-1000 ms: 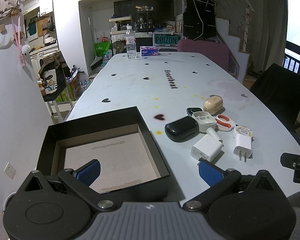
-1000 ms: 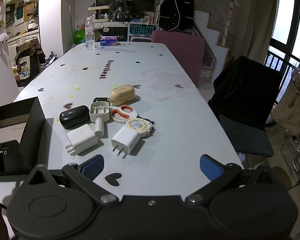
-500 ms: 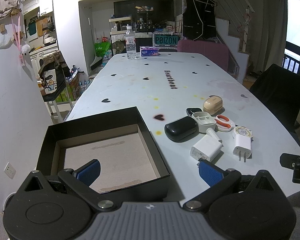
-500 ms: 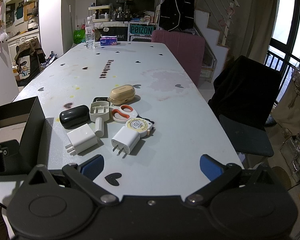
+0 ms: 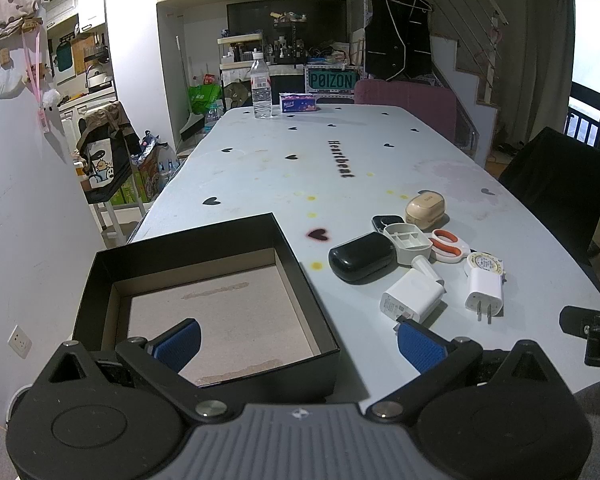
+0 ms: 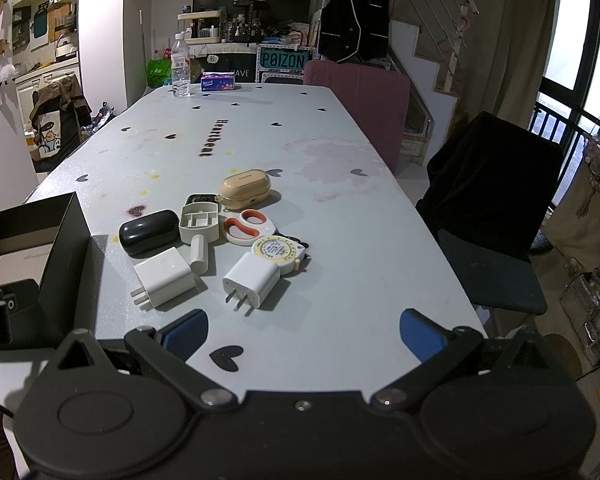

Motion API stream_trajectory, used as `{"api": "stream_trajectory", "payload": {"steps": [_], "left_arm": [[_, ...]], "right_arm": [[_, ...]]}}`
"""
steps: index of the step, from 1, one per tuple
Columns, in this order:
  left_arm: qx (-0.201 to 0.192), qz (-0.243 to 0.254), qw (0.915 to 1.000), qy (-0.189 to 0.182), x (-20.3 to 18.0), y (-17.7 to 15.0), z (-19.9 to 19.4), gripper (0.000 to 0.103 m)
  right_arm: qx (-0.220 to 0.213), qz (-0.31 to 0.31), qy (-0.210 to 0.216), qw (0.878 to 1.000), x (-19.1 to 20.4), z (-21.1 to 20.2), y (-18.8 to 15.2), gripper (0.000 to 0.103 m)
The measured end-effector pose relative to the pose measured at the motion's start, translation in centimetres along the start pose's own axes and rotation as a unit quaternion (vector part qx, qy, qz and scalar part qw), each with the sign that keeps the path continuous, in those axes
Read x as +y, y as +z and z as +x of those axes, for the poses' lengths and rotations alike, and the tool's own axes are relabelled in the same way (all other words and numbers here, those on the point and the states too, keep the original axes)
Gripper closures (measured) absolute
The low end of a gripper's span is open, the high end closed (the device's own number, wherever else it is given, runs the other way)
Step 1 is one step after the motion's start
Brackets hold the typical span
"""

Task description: Organize rigid objects

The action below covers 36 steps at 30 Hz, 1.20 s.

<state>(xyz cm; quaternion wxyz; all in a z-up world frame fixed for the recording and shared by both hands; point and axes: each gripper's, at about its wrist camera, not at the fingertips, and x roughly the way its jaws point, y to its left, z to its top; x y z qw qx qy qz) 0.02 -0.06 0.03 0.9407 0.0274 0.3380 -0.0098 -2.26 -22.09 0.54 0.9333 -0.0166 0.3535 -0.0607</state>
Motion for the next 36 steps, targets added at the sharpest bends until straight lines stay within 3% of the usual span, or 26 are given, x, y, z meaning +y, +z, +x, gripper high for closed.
{"api": "stream_trajectory", "payload": {"steps": [16,21,28,36], "left_arm": [[-0.016,-0.022,0.9995,0.016,0.1,1.1,-1.4,0.0],[-0.035,-0.056,0.9969,0.044,3.0,1.5,-1.8,0.0],[-0.048,-0.119,0.9862,0.105,9.0,1.9,-2.4,0.0],[-0.057,-0.146,0.9766,0.147,12.8,1.3,-1.7,0.0]], "right_arm": [[0.0,0.0,0.0,1.0,-0.2,0.0,0.0,0.0],[0.001,-0.003,0.001,1.0,-0.1,0.1,0.1,0.0],[0.004,-0.007,0.004,1.0,0.2,0.1,0.7,0.0],[0.002,-0.004,0.0,1.0,1.9,2.0,2.9,0.0]]}}
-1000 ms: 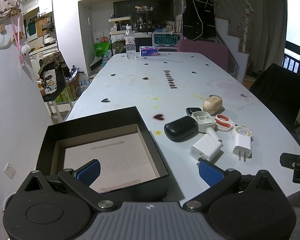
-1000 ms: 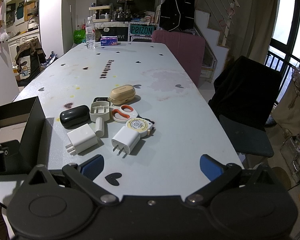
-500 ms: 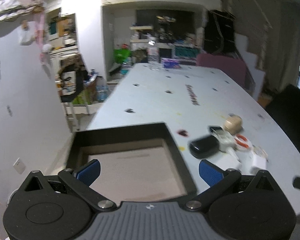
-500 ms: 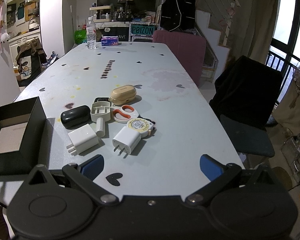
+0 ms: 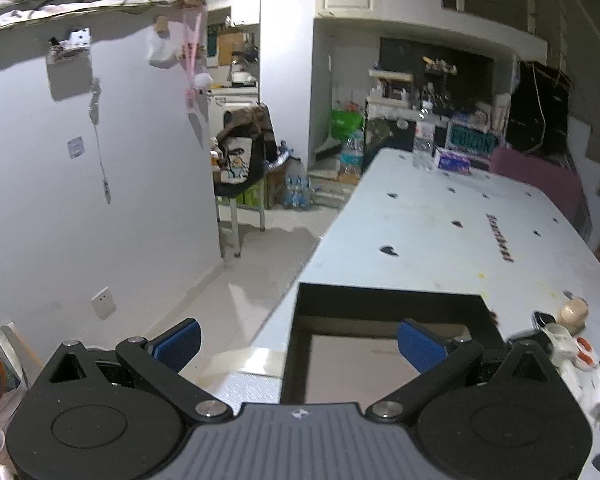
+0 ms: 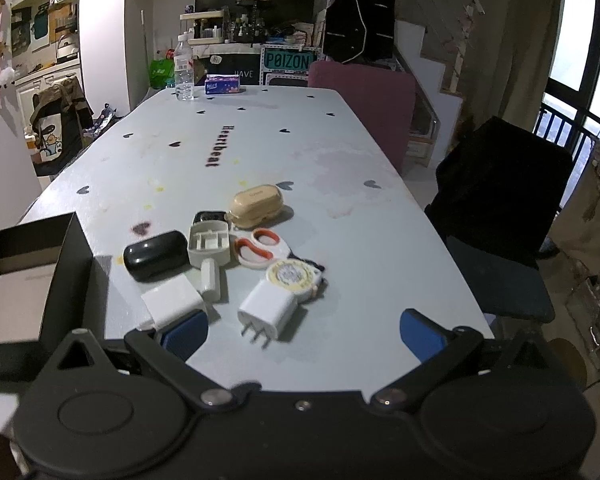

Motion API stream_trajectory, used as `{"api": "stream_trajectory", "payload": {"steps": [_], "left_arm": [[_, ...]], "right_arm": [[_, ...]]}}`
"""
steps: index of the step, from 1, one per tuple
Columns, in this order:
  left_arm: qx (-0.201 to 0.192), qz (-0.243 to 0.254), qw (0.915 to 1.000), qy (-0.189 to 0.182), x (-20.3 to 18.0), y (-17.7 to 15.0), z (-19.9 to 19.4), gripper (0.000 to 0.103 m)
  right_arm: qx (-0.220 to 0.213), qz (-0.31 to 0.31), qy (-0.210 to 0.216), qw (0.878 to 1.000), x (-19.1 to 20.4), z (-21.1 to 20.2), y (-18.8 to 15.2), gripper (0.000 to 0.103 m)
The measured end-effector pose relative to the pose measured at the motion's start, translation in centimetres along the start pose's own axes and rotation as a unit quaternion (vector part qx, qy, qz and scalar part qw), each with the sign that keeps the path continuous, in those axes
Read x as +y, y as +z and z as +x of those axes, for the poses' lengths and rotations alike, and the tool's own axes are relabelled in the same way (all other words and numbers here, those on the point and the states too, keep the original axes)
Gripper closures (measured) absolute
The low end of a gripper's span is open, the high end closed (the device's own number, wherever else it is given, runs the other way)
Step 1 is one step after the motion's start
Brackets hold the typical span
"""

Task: Organize rigid objects
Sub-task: 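Move the left tool over the black box while the right tool reaches the white charger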

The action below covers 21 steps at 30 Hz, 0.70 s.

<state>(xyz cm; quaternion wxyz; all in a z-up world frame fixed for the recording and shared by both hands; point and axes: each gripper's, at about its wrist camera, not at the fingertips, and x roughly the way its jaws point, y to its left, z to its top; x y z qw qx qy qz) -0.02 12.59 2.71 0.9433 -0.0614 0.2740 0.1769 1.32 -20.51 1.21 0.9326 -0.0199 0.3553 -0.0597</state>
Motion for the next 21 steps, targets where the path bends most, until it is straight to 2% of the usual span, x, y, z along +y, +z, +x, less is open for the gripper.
{"api": "stream_trajectory", "payload": {"steps": [4,6,8,10,13,15,18,19,21], "left_arm": [[0.004,0.001,0.9999,0.01,0.4,-0.5,1.2,0.0],[0.024,0.014,0.9994,0.023,0.5,-0.5,1.9,0.0],[0.037,0.02,0.9991,-0.002,0.7,-0.5,2.5,0.0],[0.04,0.019,0.999,-0.002,0.9,-0.7,2.7,0.0],[0.044,0.023,0.9987,-0.011,1.0,-1.1,3.1,0.002],[0.054,0.034,0.9978,-0.018,0.7,-1.6,3.5,0.01],[0.079,0.044,0.9956,-0.021,0.4,-2.2,4.5,0.032],[0.09,0.045,0.9947,-0.025,0.4,-2.4,4.9,0.042],[0.101,0.045,0.9935,-0.026,0.4,-2.7,5.3,0.05]], "right_arm": [[0.006,0.006,0.0,1.0,1.2,1.7,1.5,0.0],[0.009,0.014,0.003,1.0,1.4,2.6,2.2,0.0],[0.017,0.026,0.009,0.999,1.5,3.8,3.0,0.0],[0.041,0.055,0.037,0.997,1.2,5.2,4.0,0.0],[0.07,0.097,0.04,0.992,0.7,6.9,4.8,0.0],[0.08,0.117,0.032,0.989,0.5,8.0,5.1,0.0],[0.088,0.154,0.023,0.984,0.1,9.1,5.3,0.002],[0.089,0.162,0.026,0.982,-0.1,9.5,5.2,0.005],[0.09,0.167,0.026,0.982,-0.4,10.0,5.1,0.008]]}}
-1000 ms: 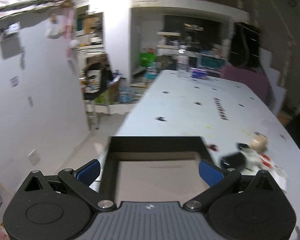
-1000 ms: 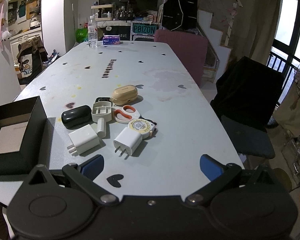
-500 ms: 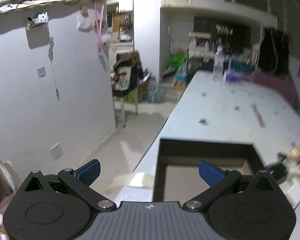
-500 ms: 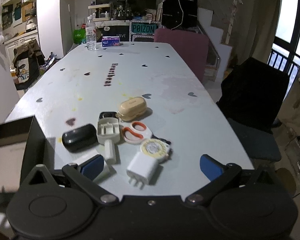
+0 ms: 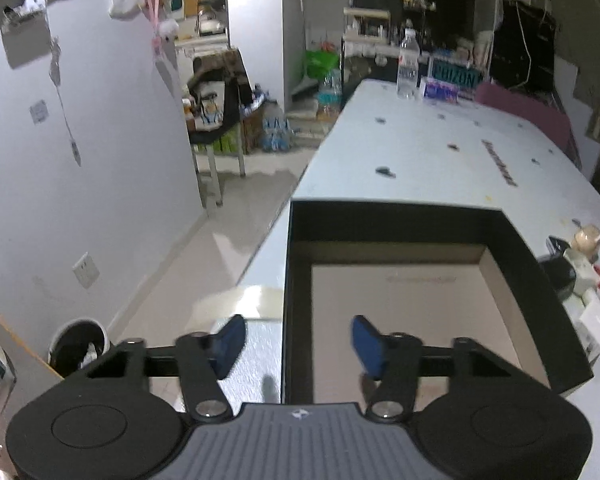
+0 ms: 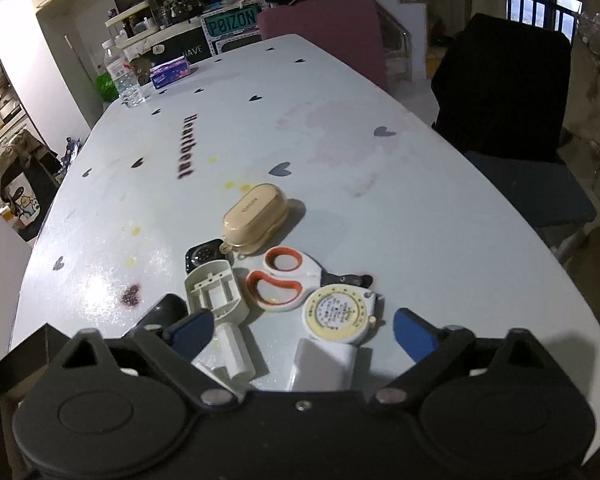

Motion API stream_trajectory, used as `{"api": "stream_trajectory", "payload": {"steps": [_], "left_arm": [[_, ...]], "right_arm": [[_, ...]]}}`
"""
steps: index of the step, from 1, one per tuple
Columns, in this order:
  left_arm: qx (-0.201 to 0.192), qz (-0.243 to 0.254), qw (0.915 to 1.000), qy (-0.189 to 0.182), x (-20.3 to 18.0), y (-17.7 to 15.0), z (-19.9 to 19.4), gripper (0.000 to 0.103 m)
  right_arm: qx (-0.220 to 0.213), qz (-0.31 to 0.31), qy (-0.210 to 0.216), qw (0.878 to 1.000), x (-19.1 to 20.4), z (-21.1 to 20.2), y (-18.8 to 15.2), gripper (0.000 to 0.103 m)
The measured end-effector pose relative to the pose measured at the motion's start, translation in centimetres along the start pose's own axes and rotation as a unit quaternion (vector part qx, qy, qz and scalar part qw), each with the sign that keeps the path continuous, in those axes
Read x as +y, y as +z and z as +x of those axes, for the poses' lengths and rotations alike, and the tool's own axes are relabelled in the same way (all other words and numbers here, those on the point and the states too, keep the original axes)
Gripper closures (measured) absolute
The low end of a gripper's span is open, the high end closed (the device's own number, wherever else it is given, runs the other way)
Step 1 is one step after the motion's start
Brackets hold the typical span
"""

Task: Organize rigid objects
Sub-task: 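Move the left tool over the black box while the right tool reaches the white charger, then grasp the white wall charger with the right gripper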

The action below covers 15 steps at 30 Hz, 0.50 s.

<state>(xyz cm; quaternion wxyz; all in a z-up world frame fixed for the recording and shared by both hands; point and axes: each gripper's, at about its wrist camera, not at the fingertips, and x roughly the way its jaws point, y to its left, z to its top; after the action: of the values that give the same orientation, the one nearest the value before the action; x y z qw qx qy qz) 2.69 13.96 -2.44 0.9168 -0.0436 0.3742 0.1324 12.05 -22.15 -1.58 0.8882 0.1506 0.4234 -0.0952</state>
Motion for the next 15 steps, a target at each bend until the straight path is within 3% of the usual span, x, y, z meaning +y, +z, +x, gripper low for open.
{"api": "stream_trajectory", "payload": {"steps": [3,5,7,12,15], "left_arm": [[0.008,0.003,0.9999,0.008,0.1,-0.4,0.5,0.067],[0.016,0.002,0.9998,0.01,0.3,-0.5,0.8,0.089],[0.023,0.007,0.9996,0.015,0.3,-0.8,1.1,0.096],[0.022,0.017,0.9993,0.024,0.1,-0.9,1.0,0.097],[0.022,0.02,0.9992,0.027,0.0,-1.0,1.0,0.097]], "right_arm": [[0.003,0.001,-0.008,1.0,-0.5,0.7,-0.2,0.016],[0.009,0.009,0.004,1.0,-1.0,1.1,-0.2,0.023],[0.022,0.015,0.016,1.0,-1.4,1.6,-0.4,0.035],[0.07,0.026,-0.002,0.997,-1.7,2.9,-1.2,0.051],[0.082,0.025,-0.001,0.996,-1.4,3.2,-1.6,0.055]]}}
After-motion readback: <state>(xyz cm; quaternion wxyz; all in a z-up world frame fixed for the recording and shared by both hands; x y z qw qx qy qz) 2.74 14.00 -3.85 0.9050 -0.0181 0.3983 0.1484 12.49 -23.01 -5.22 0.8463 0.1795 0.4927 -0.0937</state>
